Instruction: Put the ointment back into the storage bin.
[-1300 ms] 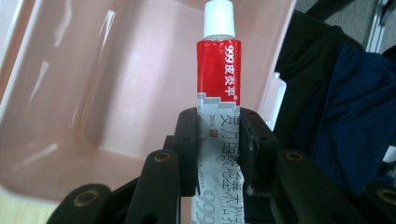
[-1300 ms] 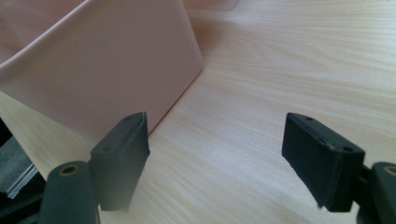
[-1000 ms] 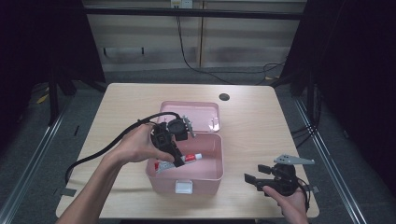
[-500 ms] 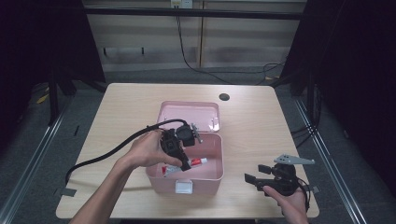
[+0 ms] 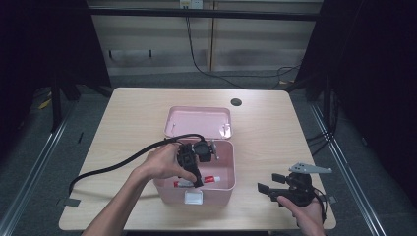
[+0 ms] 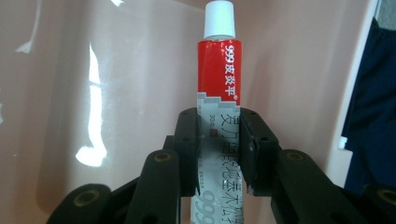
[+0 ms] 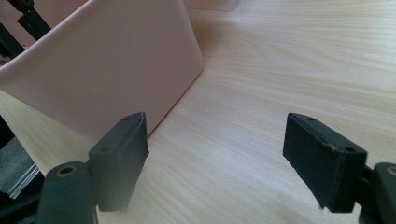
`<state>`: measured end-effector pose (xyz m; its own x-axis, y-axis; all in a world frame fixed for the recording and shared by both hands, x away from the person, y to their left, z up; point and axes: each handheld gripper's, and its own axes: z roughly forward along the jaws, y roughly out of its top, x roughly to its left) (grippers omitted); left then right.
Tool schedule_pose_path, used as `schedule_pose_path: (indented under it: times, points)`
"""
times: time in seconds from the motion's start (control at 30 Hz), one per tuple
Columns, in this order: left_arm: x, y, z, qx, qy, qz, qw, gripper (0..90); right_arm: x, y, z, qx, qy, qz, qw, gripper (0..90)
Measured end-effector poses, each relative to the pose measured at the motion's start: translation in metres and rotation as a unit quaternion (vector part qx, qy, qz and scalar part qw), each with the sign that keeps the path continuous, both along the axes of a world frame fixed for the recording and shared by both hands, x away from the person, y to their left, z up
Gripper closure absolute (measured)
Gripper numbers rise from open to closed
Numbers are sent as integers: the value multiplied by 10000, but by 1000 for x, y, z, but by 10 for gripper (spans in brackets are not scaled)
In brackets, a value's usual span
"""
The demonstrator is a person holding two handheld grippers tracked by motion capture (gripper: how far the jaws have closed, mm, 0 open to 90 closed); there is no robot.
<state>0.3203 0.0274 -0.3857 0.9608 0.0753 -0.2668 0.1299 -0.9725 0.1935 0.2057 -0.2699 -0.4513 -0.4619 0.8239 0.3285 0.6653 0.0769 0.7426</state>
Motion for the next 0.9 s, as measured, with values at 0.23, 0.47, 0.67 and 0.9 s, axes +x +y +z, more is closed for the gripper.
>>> schedule_pose_path:
  times: [0.23, 0.47, 0.67, 0.9]
  points:
    - [0, -4, -11, 77, 94, -90, 9999, 707, 0, -1, 0, -10, -24, -46, 10000, 219]
    - [2, -7, -22, 105, 230, -87, 9996, 706, 0, -1, 0, -4, -16, -46, 10000, 219]
    - [3, -10, -30, 131, 294, -121, 9994, 706, -1, -1, 0, -4, -32, -44, 10000, 217]
    - [4, -13, -37, 203, 426, -107, 9988, 705, -1, -1, 0, -12, -39, -51, 10000, 216]
